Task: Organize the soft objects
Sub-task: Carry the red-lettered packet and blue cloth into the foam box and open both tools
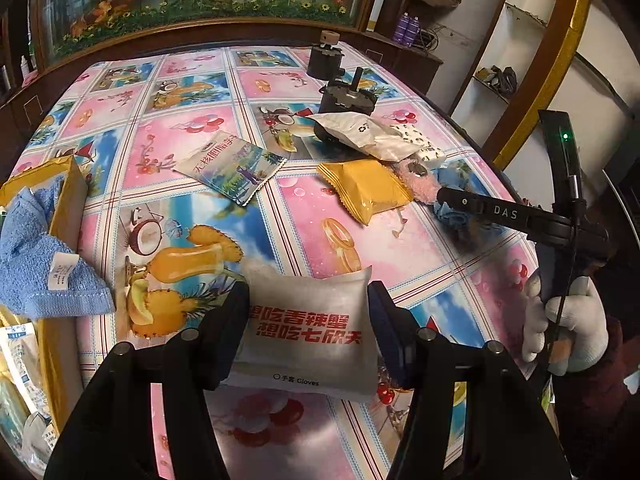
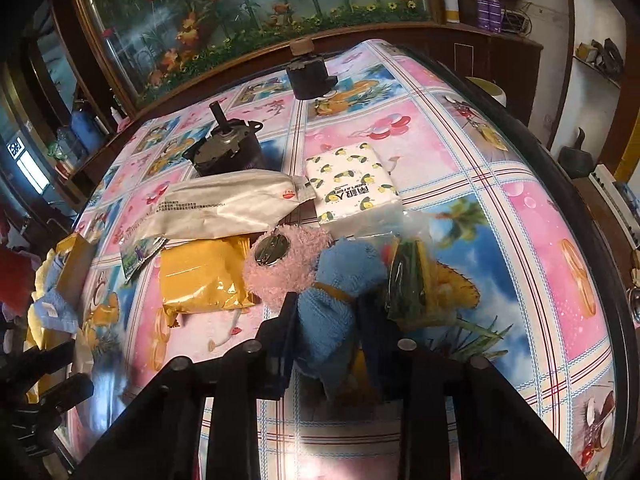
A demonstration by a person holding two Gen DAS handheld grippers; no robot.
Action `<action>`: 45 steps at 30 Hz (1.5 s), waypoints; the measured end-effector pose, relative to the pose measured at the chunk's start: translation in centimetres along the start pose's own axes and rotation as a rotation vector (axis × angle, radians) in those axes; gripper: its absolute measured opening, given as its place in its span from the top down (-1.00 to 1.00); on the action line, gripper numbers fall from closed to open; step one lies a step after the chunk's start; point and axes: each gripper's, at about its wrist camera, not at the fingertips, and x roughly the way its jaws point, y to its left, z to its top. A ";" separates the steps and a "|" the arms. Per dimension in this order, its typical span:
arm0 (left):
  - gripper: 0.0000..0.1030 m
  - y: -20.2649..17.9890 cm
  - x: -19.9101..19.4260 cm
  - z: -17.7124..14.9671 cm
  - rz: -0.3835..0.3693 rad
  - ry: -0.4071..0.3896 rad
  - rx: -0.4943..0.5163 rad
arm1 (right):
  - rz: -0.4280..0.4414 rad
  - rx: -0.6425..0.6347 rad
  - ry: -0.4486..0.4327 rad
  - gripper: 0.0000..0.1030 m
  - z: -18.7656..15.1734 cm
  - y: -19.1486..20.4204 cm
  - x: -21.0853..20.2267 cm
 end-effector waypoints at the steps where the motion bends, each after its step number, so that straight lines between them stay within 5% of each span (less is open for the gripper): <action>1: -0.13 0.2 -0.5 0.0 -0.006 -0.009 -0.008 | 0.008 0.003 -0.009 0.44 -0.1 -0.1 -0.4; 8: -0.13 3.3 -4.9 -0.3 -0.036 -0.099 -0.125 | 0.094 0.034 -0.079 0.45 -0.8 0.0 -5.2; 14: -0.13 9.6 -10.1 -2.0 0.099 -0.199 -0.257 | 0.210 -0.018 -0.129 0.45 -0.9 3.0 -9.0; 22: -0.14 19.1 -13.1 -6.6 0.289 -0.213 -0.475 | 0.357 -0.183 -0.083 0.45 -1.3 11.6 -9.1; 33: -0.21 24.5 -11.4 -7.0 0.399 -0.170 -0.505 | 0.521 -0.449 0.080 0.45 -4.5 27.2 -6.4; 40: -0.31 25.2 -12.8 -8.1 0.319 -0.223 -0.542 | 0.555 -0.602 0.182 0.44 -8.1 35.1 -4.2; 45: -0.40 25.2 -15.0 -8.6 0.311 -0.291 -0.572 | 0.536 -0.641 0.209 0.10 -9.6 37.3 -3.0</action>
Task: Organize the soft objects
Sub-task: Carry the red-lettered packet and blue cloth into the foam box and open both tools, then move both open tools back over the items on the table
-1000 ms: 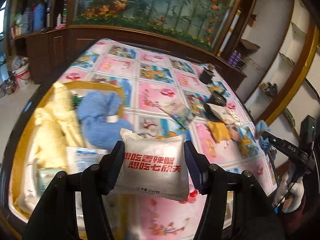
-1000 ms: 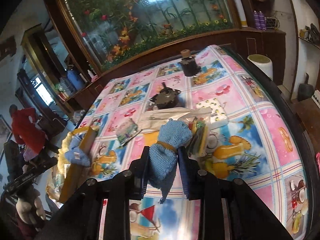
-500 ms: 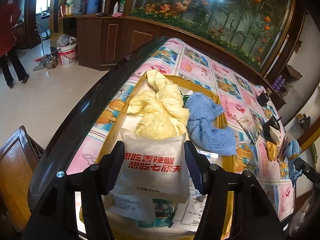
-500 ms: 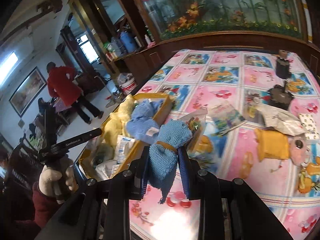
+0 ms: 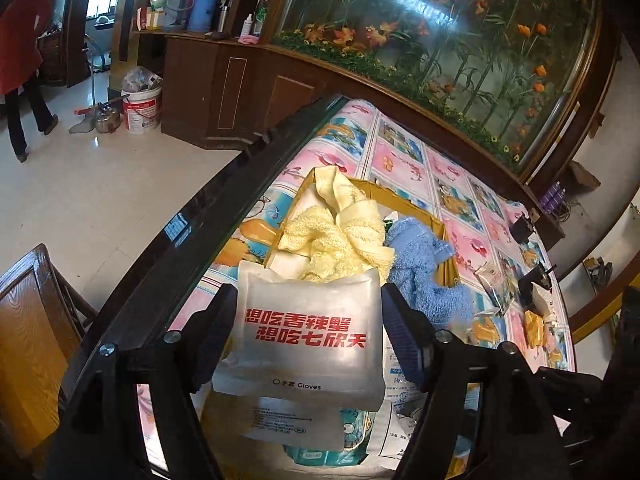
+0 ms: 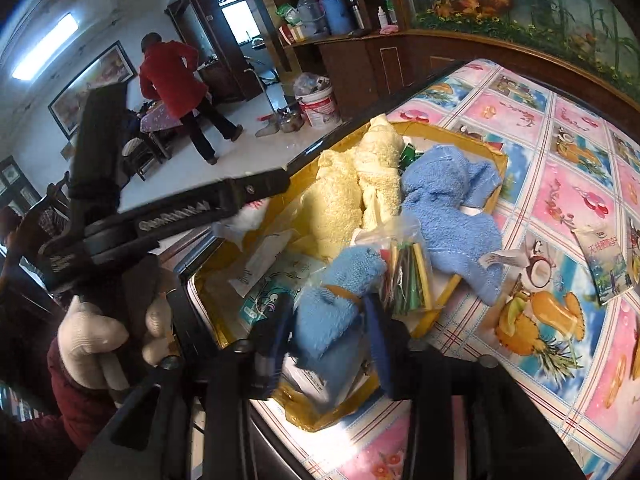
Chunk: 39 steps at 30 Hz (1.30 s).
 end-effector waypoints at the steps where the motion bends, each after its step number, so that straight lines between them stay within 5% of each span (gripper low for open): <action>1: -0.40 0.0 -0.3 0.0 -0.002 -0.008 -0.004 | 0.012 0.005 -0.004 0.08 -0.2 0.0 -0.2; 10: -0.41 -3.5 -2.5 -0.3 -0.003 -0.063 0.057 | -0.049 0.085 -0.143 -0.34 -1.3 -3.0 -6.0; 18: -0.60 -12.9 -4.2 -3.3 0.111 -0.170 0.327 | -0.209 0.249 -0.221 -0.44 -6.2 -10.0 -10.1; 27: -0.60 -21.8 -2.0 -7.3 0.123 -0.095 0.554 | -0.260 0.412 -0.263 -0.44 -11.1 -16.2 -13.2; 39: -0.60 -25.9 -0.5 -9.6 0.138 -0.035 0.622 | -0.279 0.528 -0.305 -0.44 -14.9 -21.2 -15.5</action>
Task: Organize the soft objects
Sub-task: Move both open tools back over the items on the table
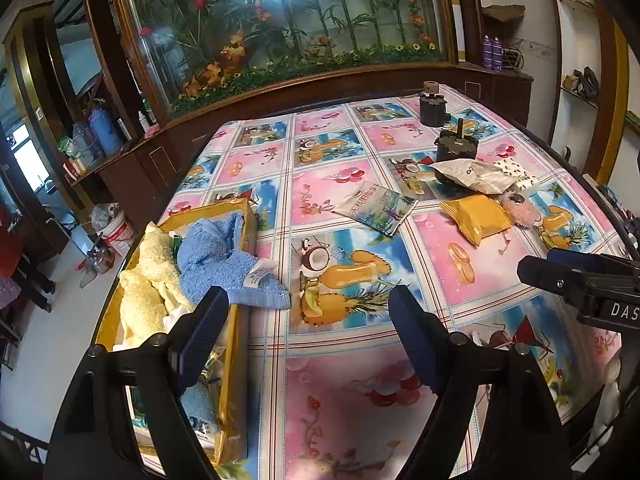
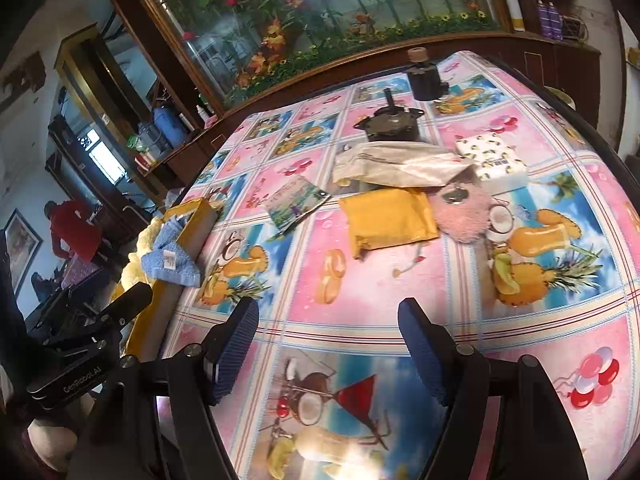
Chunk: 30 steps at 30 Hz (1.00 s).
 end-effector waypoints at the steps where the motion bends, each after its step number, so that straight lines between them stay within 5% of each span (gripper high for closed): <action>1: -0.60 -0.3 0.1 0.0 -0.001 0.003 0.005 | -0.003 0.005 -0.001 -0.45 0.0 -0.3 -0.1; 30: -0.60 -2.2 3.1 -0.6 -0.023 0.100 0.046 | -0.039 0.067 0.031 -0.45 -0.8 -3.4 1.3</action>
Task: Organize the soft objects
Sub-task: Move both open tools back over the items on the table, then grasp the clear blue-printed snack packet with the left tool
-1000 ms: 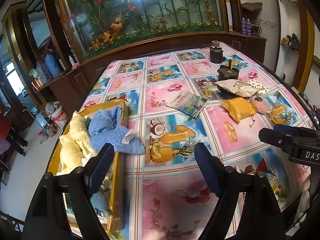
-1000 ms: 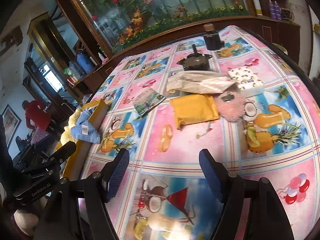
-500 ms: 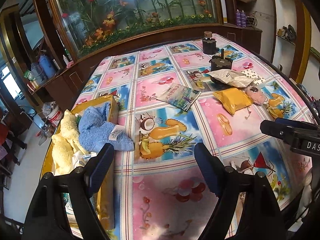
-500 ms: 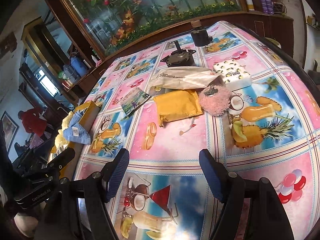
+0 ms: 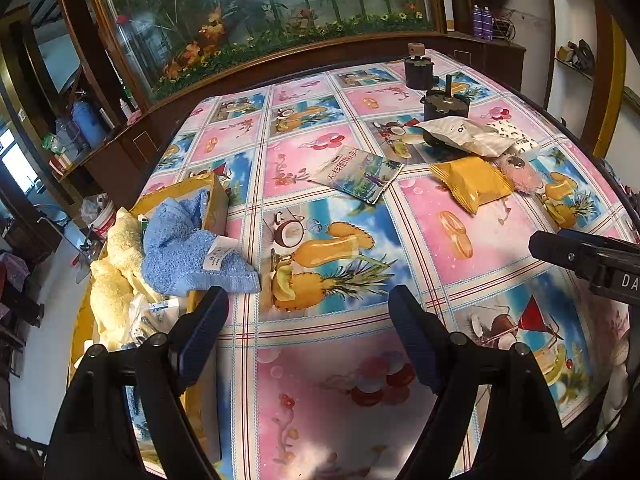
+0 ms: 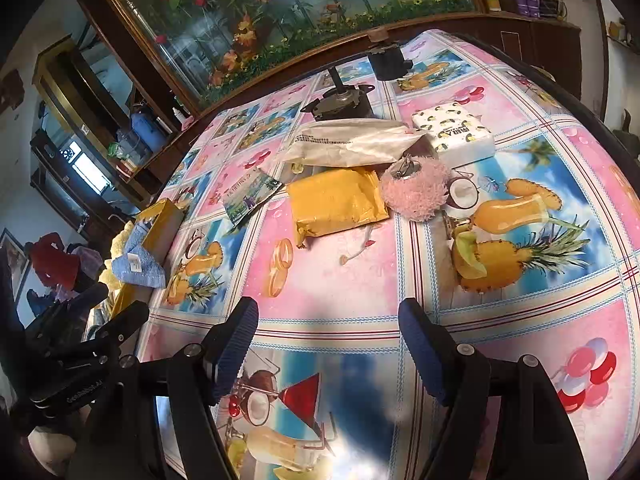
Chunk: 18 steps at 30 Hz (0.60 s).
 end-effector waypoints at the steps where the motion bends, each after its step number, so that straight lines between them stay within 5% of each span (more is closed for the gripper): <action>1: -0.60 -0.1 0.1 0.0 -0.001 0.003 0.001 | 0.002 0.000 0.001 -0.45 0.0 0.0 0.0; 18: -0.60 -0.4 1.9 0.2 -0.035 0.040 0.001 | 0.020 0.000 0.043 -0.49 -0.2 0.0 0.9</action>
